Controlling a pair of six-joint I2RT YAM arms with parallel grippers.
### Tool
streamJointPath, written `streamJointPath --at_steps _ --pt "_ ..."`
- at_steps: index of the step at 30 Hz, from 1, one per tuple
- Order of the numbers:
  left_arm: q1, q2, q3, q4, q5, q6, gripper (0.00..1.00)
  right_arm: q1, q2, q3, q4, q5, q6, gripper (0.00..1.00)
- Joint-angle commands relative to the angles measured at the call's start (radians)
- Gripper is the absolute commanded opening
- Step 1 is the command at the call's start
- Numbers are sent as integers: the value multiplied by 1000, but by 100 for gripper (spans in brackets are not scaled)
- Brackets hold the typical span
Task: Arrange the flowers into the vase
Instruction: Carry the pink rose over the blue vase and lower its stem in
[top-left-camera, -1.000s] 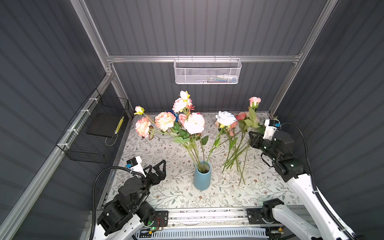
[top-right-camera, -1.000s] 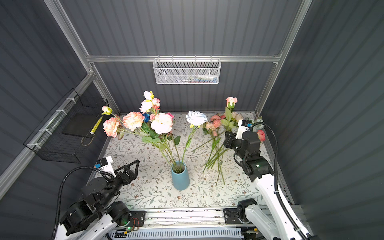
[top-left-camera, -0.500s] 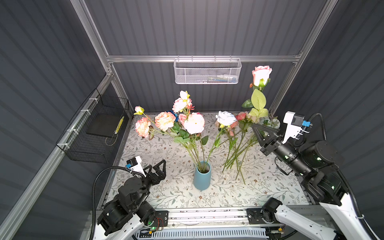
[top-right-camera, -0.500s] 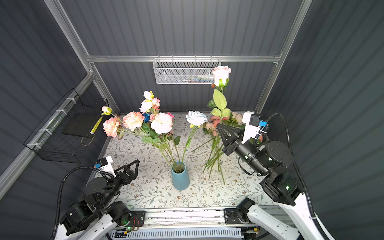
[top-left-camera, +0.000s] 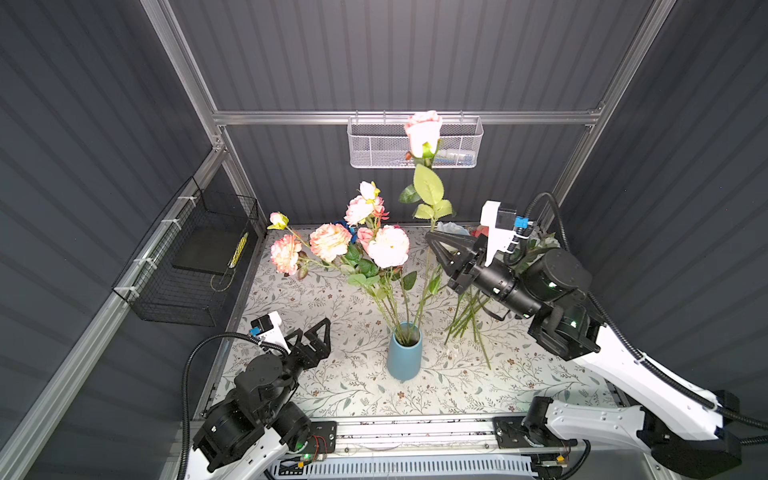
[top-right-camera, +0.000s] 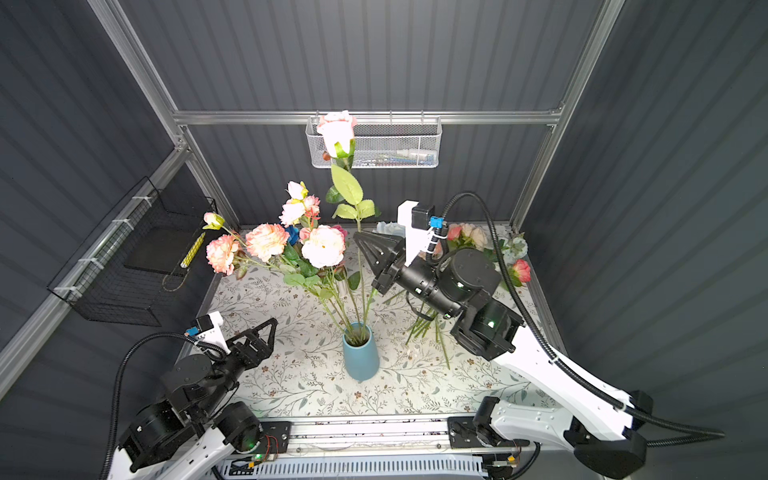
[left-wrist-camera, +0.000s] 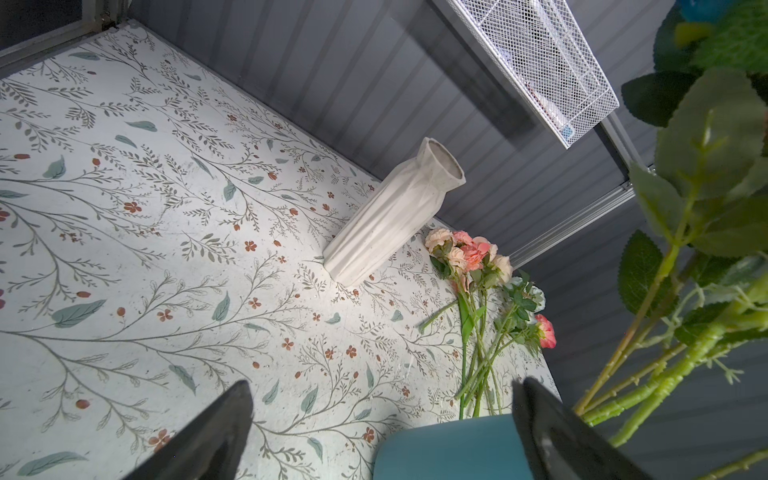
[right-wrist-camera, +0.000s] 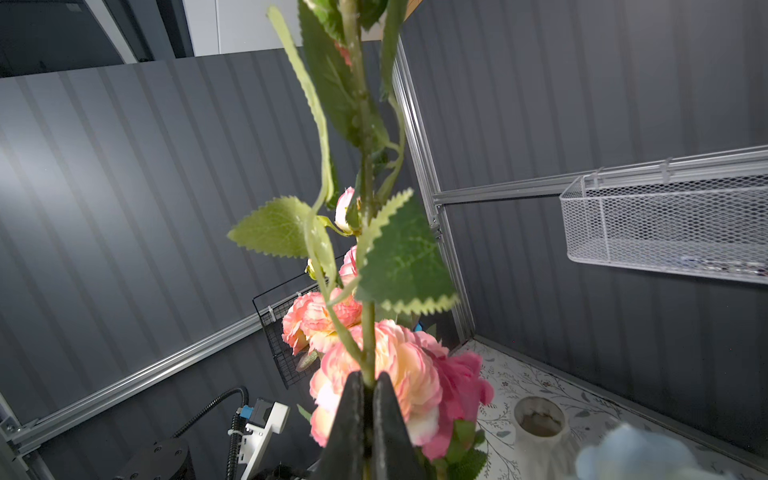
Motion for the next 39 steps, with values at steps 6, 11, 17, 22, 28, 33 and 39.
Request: streamJointPath --at_steps 6,11,17,22,28,33,39 --pt "-1 -23 19 -20 -22 -3 100 55 -21 -153 191 99 -100 0" --pt "-1 -5 21 -14 -17 -1 100 85 -47 -295 256 115 -87 0" --pt "-1 -12 12 -12 -16 -3 100 122 -89 -420 272 149 -41 3" --pt "-1 -7 6 -6 -10 -3 100 135 -116 -504 271 183 7 9" --pt "-1 14 10 5 -3 4 100 142 -159 -565 248 191 46 35" --pt "0 17 7 12 2 3 100 153 -223 -599 217 179 72 52" --pt "-1 24 -3 20 4 6 100 161 -322 -644 132 180 107 61"
